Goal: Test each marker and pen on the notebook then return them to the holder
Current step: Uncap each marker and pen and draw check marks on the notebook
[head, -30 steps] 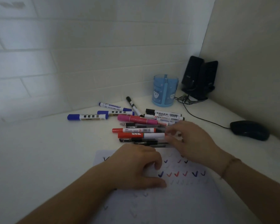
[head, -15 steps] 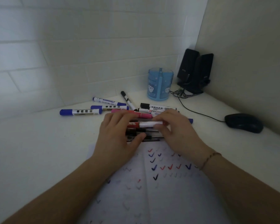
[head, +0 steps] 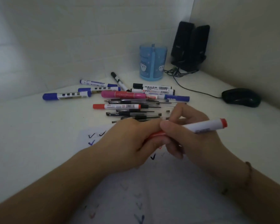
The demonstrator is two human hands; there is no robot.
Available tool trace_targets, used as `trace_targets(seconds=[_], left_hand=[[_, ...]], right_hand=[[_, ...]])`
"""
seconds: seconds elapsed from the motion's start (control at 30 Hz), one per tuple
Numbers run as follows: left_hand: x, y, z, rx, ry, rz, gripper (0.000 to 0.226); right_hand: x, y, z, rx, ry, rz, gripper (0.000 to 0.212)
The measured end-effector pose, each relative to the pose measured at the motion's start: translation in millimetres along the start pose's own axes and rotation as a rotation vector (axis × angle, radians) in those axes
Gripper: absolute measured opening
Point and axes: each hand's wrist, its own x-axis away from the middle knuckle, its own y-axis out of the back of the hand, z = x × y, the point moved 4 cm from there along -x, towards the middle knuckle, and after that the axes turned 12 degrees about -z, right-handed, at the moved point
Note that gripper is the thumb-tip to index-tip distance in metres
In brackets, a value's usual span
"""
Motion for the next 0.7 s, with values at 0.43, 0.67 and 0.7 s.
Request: trace_targets(seconds=[0.43,0.67,0.7], left_hand=[[-0.1,-4.2,0.5,0.208,0.171,0.091,0.028],[6.4,-3.5,21.7,0.051,0.214,0.169,0.022],[6.1,-5.7,22.9,0.041,0.215,0.174,0.022]], right_hand=[[3.6,12.5,13.1,0.078,0.251,-0.015,0.02],[2.0,21.9,22.0,-0.077,0.028,-0.016,0.021],[5.0,17.0,19.2,0.001,0.024,-0.007,0.022]])
